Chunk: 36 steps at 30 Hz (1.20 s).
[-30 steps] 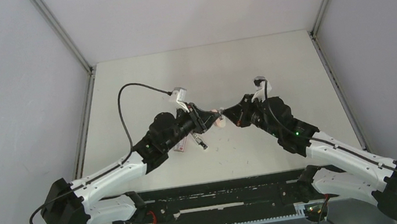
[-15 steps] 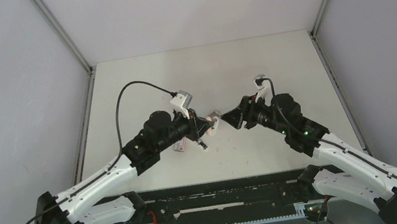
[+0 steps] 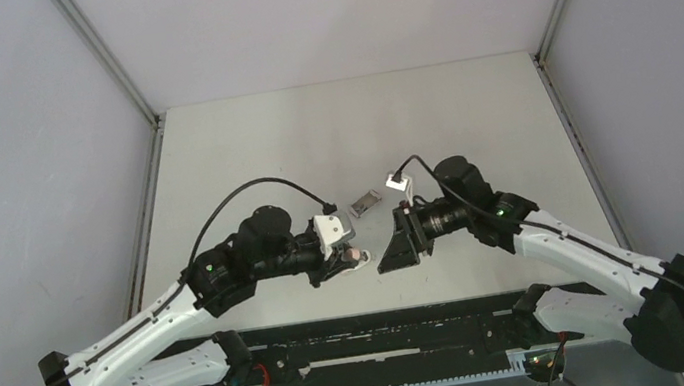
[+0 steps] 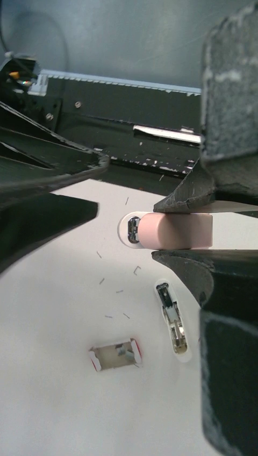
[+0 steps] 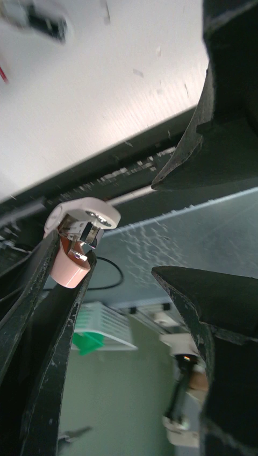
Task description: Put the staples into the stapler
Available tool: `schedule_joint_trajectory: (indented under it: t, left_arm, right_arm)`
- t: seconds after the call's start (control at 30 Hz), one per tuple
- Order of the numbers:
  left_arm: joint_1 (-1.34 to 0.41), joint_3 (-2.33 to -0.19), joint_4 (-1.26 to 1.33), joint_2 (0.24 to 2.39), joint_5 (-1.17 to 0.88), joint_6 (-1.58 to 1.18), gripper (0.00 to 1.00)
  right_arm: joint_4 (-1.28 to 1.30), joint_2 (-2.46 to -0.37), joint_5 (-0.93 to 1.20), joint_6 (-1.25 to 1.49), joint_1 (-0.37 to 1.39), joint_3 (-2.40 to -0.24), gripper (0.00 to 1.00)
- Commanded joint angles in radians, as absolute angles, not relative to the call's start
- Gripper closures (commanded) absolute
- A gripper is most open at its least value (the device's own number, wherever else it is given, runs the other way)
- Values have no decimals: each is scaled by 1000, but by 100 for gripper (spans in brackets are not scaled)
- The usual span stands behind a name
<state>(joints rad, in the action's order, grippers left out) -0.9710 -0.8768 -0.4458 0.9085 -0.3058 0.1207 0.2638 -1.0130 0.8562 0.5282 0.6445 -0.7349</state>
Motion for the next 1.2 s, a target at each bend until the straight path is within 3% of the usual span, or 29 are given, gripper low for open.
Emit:
schedule_joint_trajectory:
  t: [0.0, 0.3, 0.6, 0.77, 0.93, 1.17]
  left_arm:
    - [-1020, -888, -432, 879, -346, 245, 100]
    - [-1066, -872, -430, 863, -356, 264, 100]
    - [-1087, -868, -430, 865, -364, 268, 100]
    - [-1098, -869, -429, 863, -374, 270, 100]
    - [-1104, -868, -430, 853, -362, 271, 100]
    - [-1105, -859, -433, 820, -294, 275, 100]
  right_arm:
    - [205, -1084, 982, 510, 698, -776, 50]
    - [110, -1177, 1044, 560, 737, -777, 65]
    - [66, -1195, 1051, 592, 750, -776, 71]
    - [59, -1199, 1055, 599, 750, -776, 82]
    - [50, -1212, 1061, 609, 751, -777, 99]
    - [88, -1189, 1030, 582, 727, -776, 100]
